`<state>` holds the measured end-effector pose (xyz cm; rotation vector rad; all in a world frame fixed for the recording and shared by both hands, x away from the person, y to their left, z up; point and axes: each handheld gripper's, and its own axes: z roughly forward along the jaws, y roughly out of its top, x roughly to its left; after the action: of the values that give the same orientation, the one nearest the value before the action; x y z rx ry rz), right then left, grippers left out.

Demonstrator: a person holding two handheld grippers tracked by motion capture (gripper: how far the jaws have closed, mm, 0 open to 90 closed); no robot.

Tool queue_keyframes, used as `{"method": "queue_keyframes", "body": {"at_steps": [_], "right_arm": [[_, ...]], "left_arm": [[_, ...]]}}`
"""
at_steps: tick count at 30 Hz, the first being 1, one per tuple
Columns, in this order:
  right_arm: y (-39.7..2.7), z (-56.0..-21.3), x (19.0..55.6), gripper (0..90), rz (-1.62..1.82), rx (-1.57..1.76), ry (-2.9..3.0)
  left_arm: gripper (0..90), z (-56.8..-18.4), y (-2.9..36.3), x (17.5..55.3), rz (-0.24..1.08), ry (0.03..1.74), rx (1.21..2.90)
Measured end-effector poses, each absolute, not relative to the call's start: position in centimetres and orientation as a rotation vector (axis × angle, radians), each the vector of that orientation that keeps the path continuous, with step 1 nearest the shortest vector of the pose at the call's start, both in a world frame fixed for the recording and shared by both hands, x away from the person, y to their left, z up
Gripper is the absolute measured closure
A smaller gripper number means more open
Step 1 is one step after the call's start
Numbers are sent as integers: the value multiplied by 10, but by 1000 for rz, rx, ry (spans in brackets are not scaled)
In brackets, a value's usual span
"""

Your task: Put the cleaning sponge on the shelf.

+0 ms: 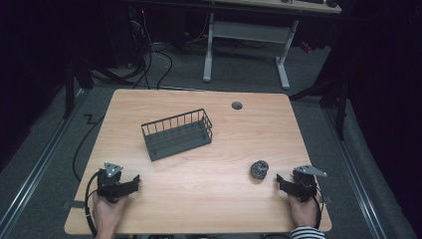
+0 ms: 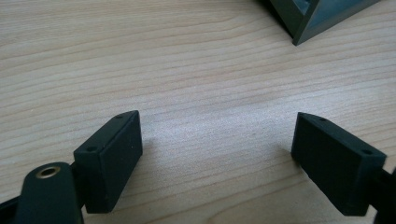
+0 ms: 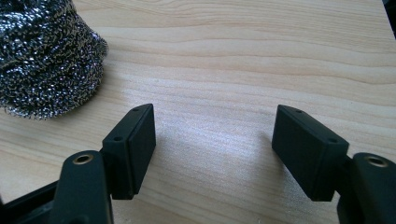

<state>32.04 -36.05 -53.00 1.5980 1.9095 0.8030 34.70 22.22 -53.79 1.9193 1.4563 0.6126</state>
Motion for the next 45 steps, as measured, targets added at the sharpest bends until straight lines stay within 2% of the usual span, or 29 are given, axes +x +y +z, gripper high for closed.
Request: {"method": "queue_keyframes", "body": {"at_steps": [17,20,36,45], "right_arm": [[-360,-530,321,298,801,1592,1913],[-360,-530,321,298,801,1592,1913],[-359,-530,321,298,805,1590,1920],[-359,-530,321,298,805,1592,1920]], "left_arm": [[156,-538,222,347,609,1452,1925],[190,-538,222,347,609,1441,1927],[243,-535,223,346,559,1386,1921],[243,-522,220,347,533,1340,1909]]}}
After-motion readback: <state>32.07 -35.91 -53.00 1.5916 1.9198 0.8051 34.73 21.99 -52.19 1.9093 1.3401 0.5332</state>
